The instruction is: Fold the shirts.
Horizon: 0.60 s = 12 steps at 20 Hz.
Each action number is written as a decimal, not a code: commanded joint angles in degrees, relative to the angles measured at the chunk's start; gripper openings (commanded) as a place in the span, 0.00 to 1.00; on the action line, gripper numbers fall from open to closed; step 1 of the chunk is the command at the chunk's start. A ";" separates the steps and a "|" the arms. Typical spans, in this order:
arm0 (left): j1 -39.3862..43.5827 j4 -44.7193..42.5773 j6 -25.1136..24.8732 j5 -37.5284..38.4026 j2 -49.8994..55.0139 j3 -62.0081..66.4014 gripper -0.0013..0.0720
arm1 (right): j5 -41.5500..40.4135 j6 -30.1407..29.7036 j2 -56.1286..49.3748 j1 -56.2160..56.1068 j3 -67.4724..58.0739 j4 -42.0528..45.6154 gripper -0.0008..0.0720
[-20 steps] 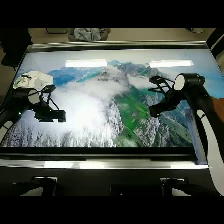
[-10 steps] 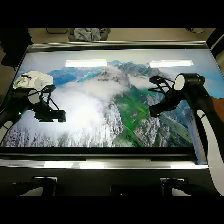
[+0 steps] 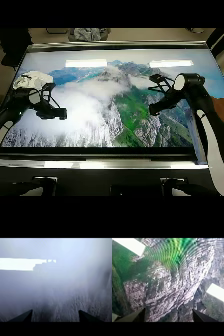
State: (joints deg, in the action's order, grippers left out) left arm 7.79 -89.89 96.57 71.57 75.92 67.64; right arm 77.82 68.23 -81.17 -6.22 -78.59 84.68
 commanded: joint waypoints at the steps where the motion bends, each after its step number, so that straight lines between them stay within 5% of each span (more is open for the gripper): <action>1: -2.45 -0.11 0.66 -13.18 1.55 4.55 1.00 | -2.64 1.22 -0.02 -0.04 0.02 -0.13 0.93; 4: -12.85 -0.04 5.53 -12.87 12.31 25.88 1.00 | -2.84 1.36 -0.02 -0.04 0.02 -0.20 0.93; 8: -28.41 2.71 17.59 -2.45 30.38 54.51 1.00 | -2.67 3.48 -0.02 -0.04 0.02 -0.46 0.93; 12: -40.61 21.40 17.25 -7.82 33.70 44.50 1.00 | -1.38 3.89 -0.02 -0.04 0.02 -4.46 0.93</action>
State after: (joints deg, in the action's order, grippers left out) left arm -24.53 -80.66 111.81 65.93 105.38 113.40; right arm 75.61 71.44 -81.17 -6.22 -78.59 82.85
